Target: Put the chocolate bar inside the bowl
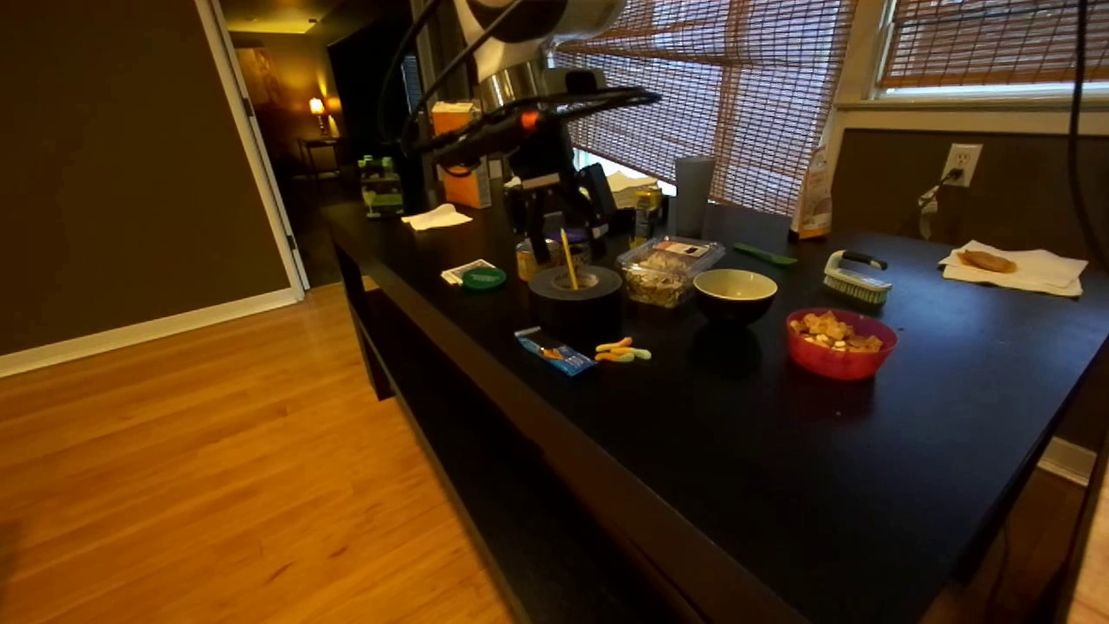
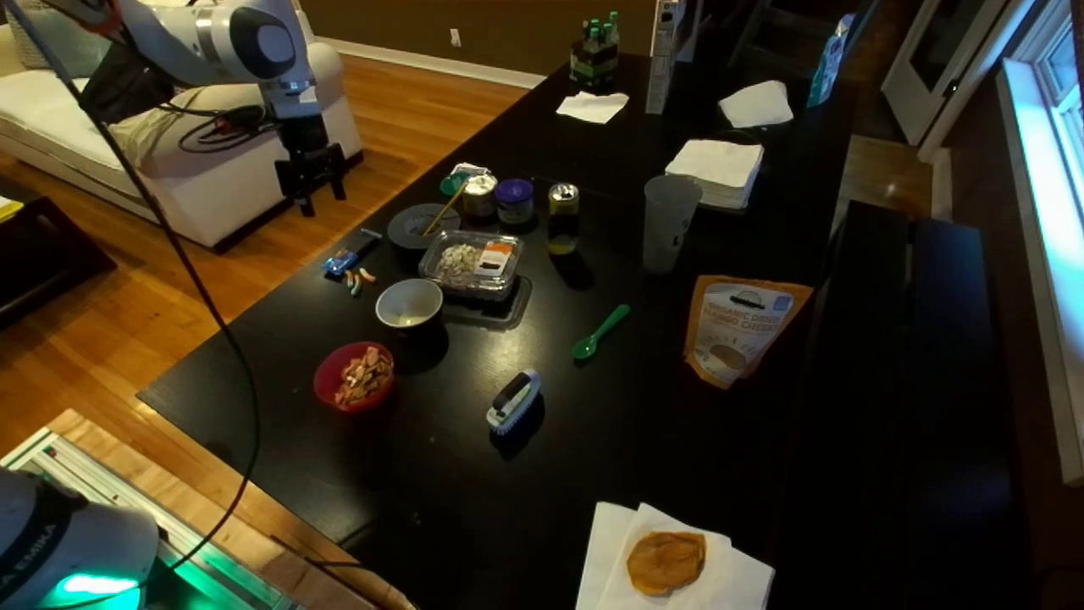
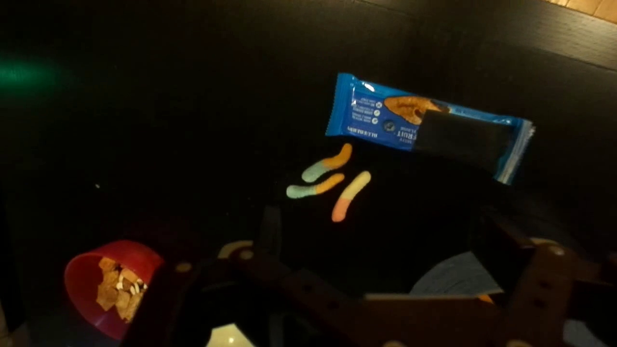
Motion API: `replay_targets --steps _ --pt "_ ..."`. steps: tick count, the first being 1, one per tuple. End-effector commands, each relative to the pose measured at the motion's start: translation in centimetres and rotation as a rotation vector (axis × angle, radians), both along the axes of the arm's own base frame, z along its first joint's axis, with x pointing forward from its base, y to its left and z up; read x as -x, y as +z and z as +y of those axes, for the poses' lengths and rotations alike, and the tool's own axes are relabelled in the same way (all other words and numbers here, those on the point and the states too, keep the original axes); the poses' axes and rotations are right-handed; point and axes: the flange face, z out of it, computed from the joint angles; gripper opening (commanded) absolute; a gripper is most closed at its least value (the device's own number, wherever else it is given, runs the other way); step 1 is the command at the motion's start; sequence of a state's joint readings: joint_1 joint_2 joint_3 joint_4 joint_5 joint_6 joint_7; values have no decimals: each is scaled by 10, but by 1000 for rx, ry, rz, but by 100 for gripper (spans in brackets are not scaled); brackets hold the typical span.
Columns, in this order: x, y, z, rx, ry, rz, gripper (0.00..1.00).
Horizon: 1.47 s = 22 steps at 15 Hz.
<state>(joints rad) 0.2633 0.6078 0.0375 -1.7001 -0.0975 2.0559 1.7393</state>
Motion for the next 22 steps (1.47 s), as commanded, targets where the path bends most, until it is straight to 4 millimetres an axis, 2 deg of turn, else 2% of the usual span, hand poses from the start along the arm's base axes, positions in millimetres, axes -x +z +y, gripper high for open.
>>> replay_targets --steps 1,3,8,18,22 --pt "-2 -7 6 9 -11 10 100" --pt "-5 -12 9 15 -21 16 100" --pt "-10 -7 6 18 -28 9 100" --pt "-56 -63 18 -61 -26 26 100" --pt "-68 -83 22 -83 -21 39 100"
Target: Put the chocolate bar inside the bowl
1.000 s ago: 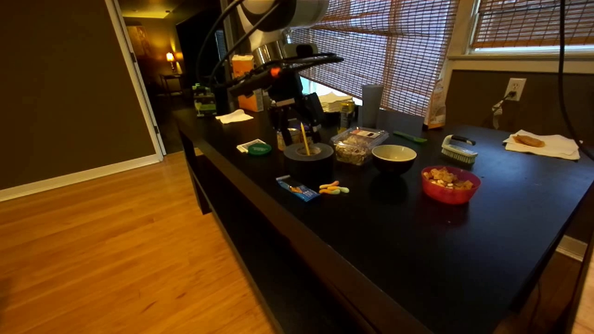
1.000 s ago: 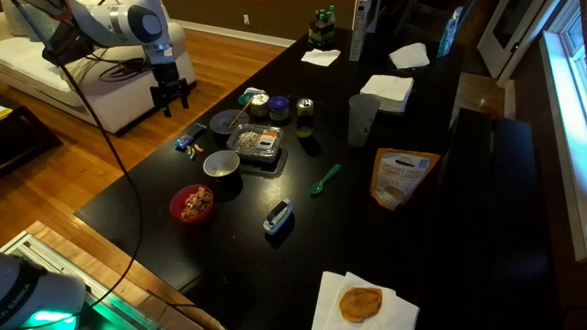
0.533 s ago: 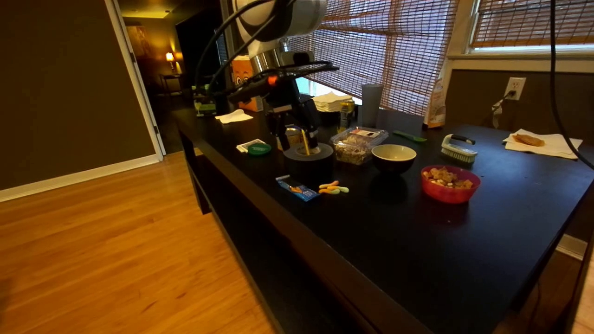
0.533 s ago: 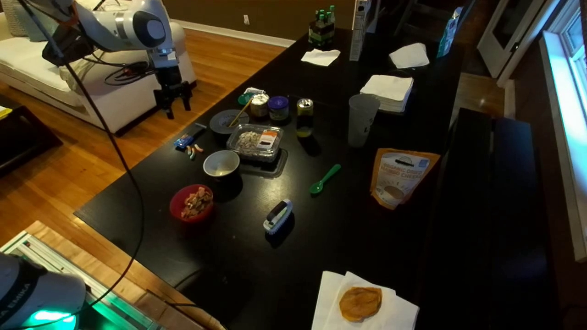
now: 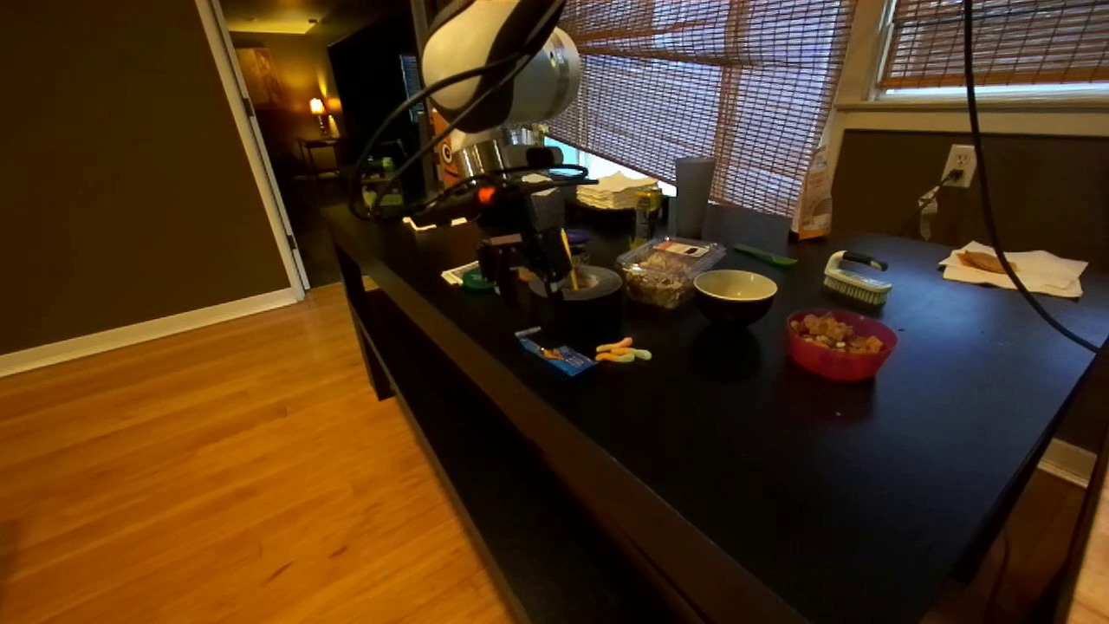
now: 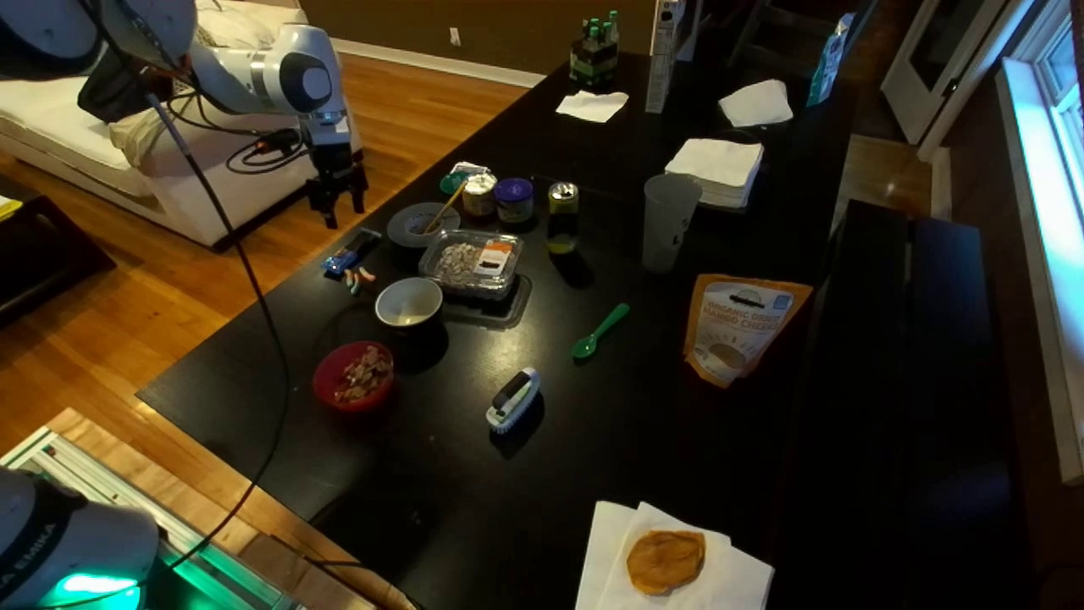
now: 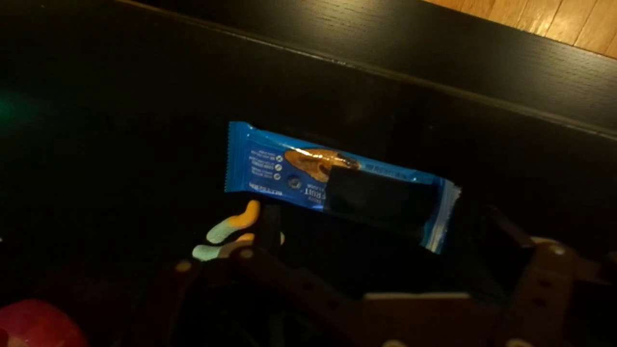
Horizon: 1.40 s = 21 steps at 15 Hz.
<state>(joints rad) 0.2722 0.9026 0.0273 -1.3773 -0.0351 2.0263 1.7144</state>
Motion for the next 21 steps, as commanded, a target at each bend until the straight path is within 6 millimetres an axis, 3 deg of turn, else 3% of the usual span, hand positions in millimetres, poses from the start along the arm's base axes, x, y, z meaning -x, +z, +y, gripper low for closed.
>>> replay_targets --steps 1,7,9,10,12,15,19,21 --pt "-17 -15 4 -39 2 25 100" --pt "-30 -33 0 -59 -19 30 98" --pt "-33 -37 -3 -61 -21 32 84" --pt "-34 -39 -3 -60 -19 33 69" --pt "-35 -42 -4 -60 -13 44 60" --pt "-35 -44 -5 -56 -2 64 55" --pt "-35 -45 -3 -57 13 87 60" --pt "-35 -44 -2 -59 20 96 55"
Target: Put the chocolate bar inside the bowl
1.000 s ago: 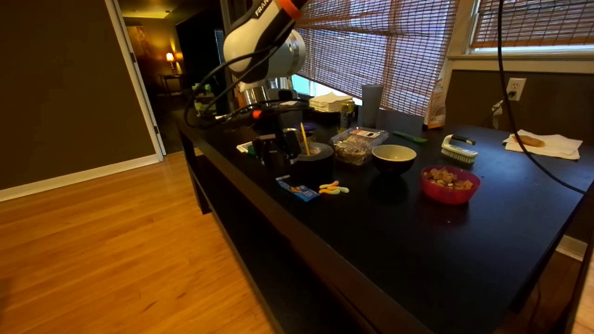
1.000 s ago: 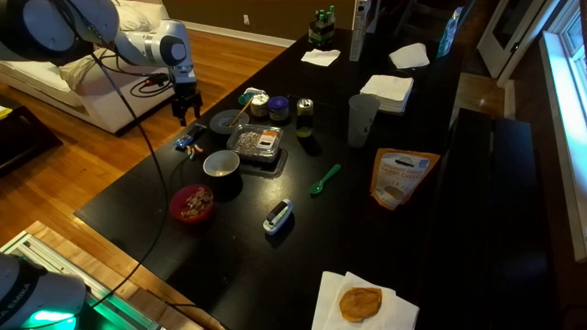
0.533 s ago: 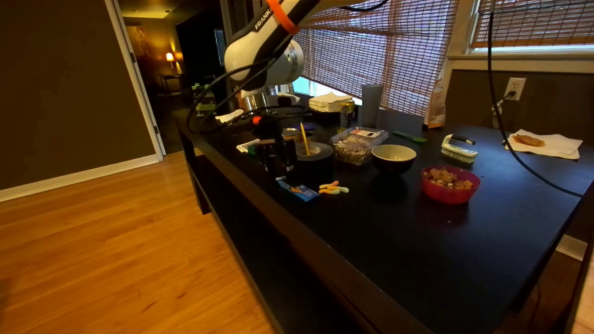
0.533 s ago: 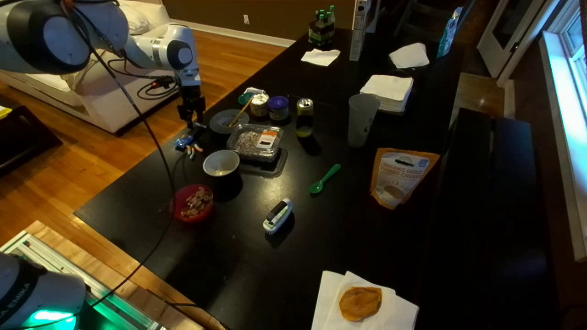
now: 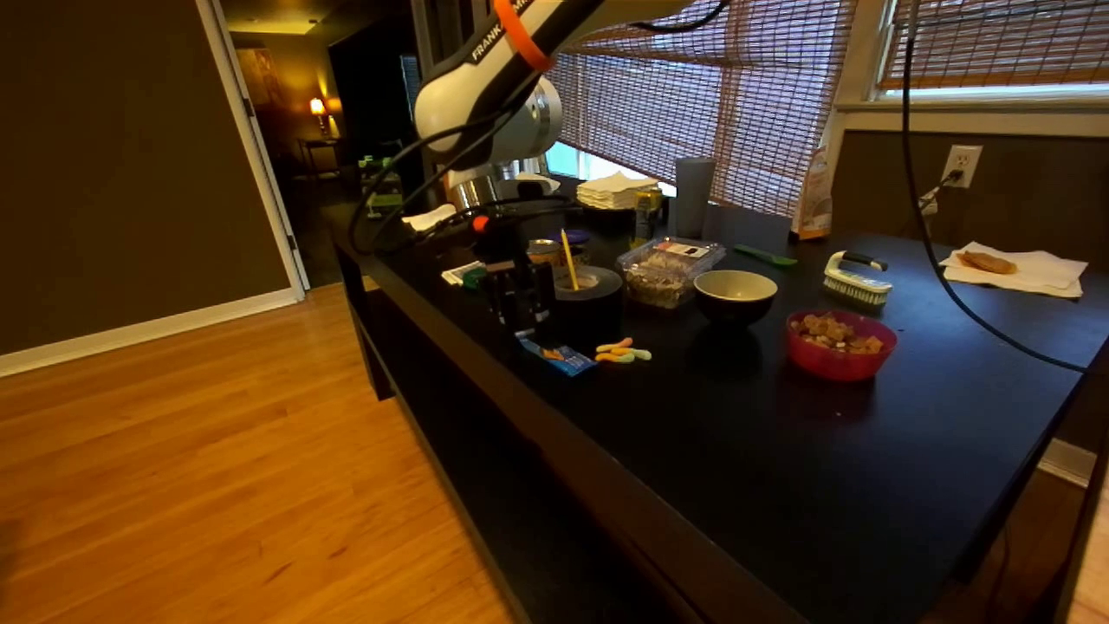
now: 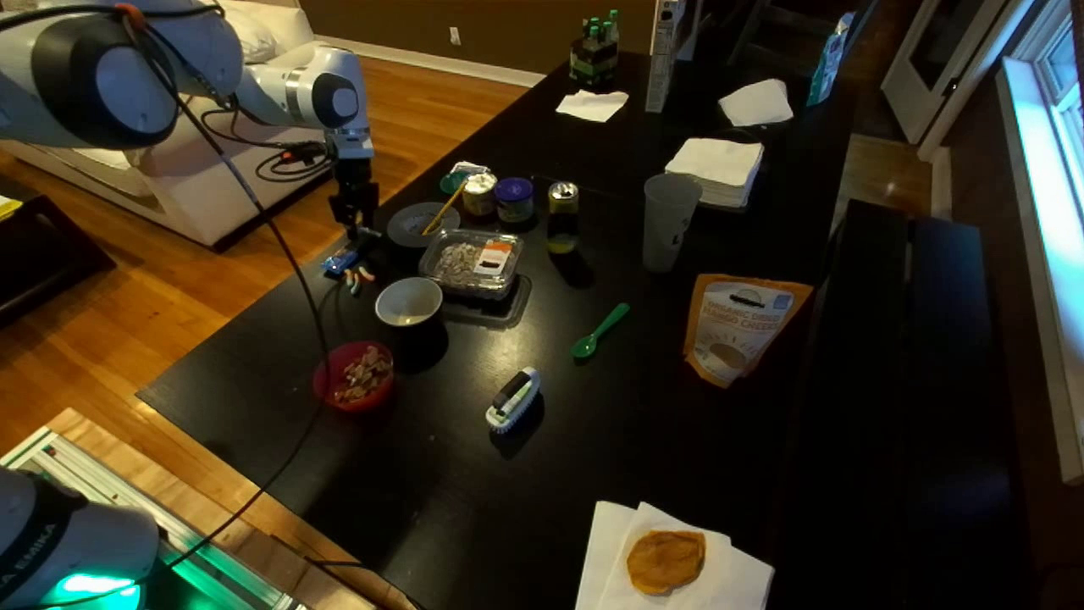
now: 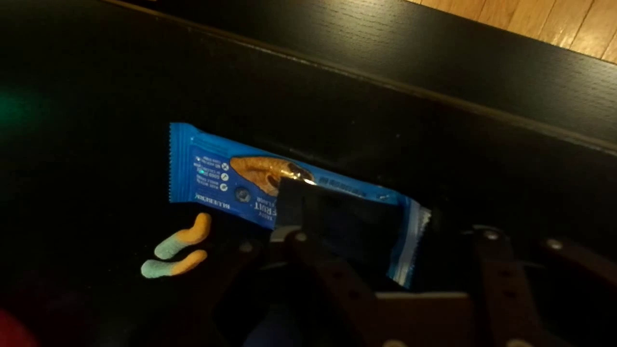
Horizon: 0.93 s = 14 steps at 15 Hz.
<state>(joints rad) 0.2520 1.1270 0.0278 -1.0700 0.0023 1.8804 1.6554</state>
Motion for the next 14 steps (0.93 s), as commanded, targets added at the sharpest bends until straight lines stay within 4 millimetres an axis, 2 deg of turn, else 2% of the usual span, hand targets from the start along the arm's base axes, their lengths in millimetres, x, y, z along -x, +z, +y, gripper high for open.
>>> replay_targets --steps 1,2,3,6,8,9,14 --pt "-5 0 4 -33 15 26 51" --pt "-5 1 5 -35 17 27 40" --pt "-6 1 5 -36 20 29 38" --pt "-6 1 6 -36 26 36 21" --pt "-7 1 6 -35 29 39 15" --pt "-7 1 6 -32 30 39 17" --pt "-8 -2 6 -33 35 45 6"
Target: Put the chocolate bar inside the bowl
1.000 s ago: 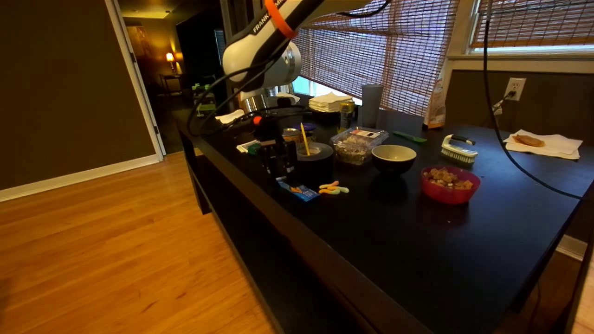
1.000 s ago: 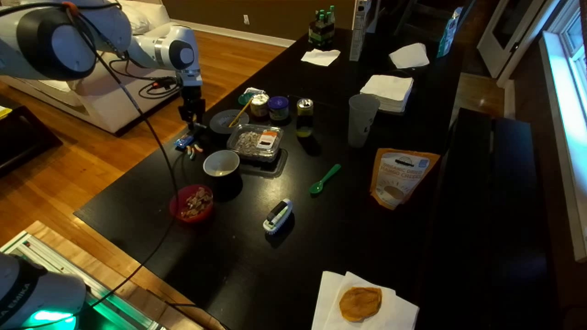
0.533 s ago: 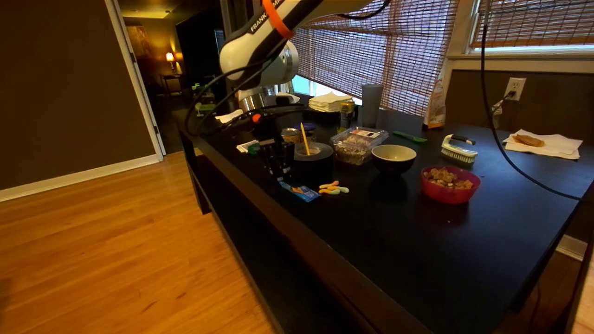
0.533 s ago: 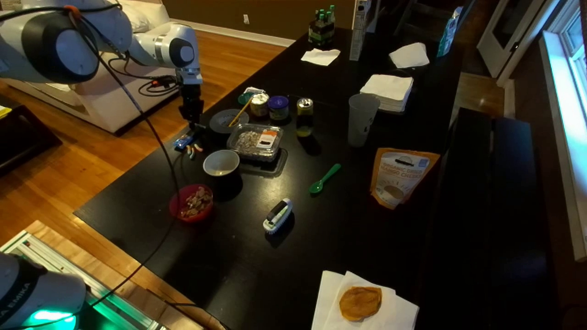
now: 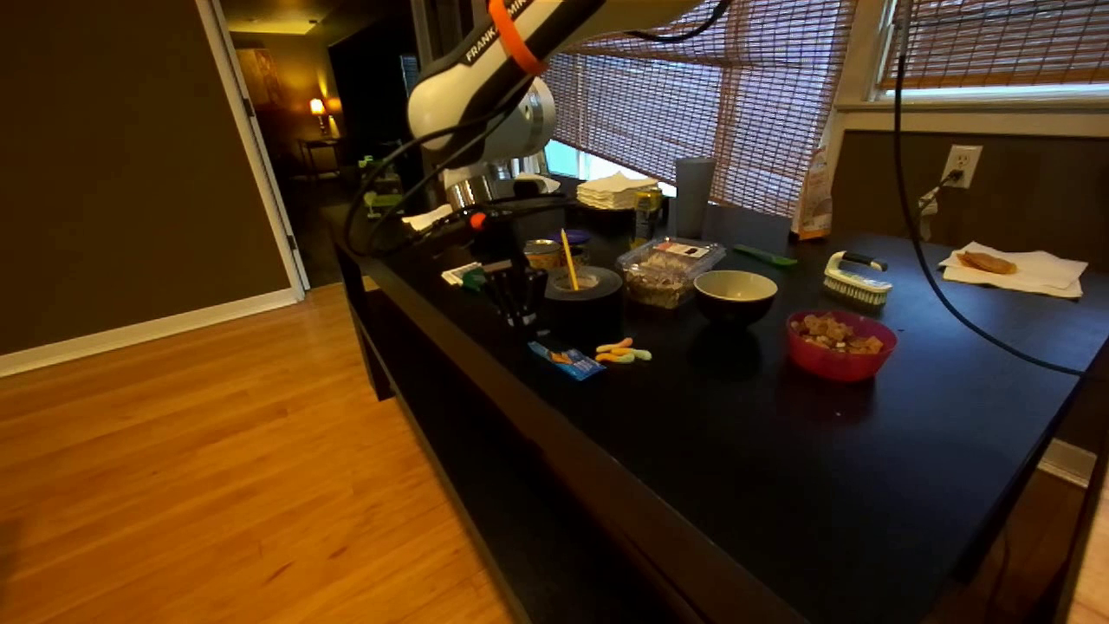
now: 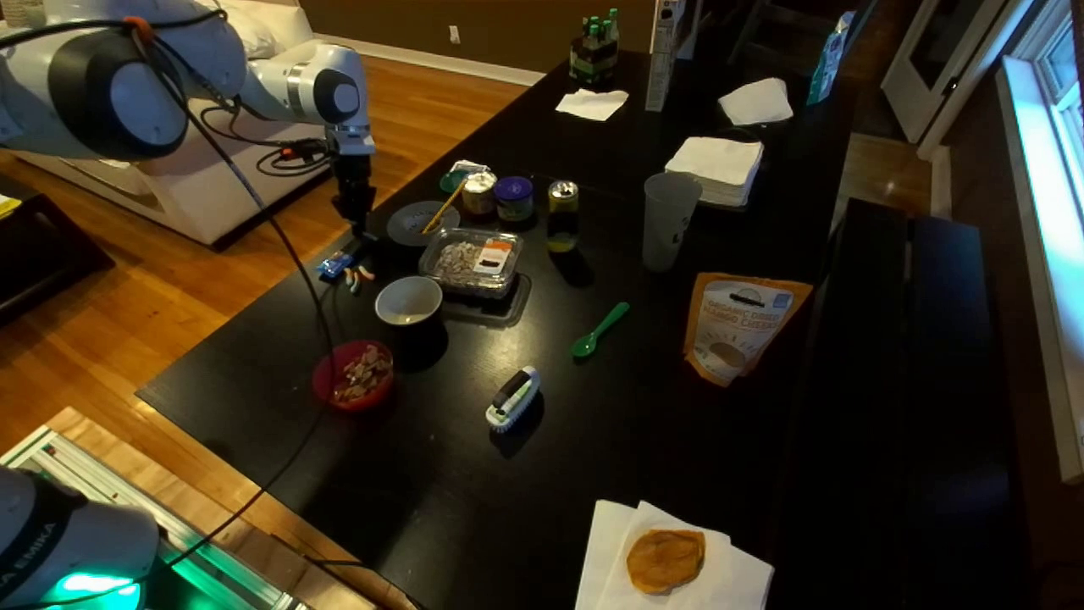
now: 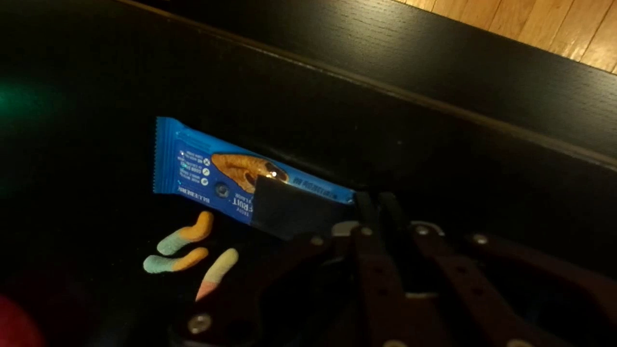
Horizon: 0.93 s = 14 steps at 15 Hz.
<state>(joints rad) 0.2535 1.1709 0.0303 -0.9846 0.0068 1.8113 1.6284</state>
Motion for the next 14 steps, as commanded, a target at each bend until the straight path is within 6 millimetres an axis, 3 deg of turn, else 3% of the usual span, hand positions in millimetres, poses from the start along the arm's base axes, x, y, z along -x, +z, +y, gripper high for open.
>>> replay_targets --steps 1,2,7,14 --pt "-3 -2 3 -25 11 15 6" --pt "-4 -3 3 -23 11 16 0" --pt "-3 7 9 -6 11 15 0" --pt "5 81 25 60 -19 7 0"
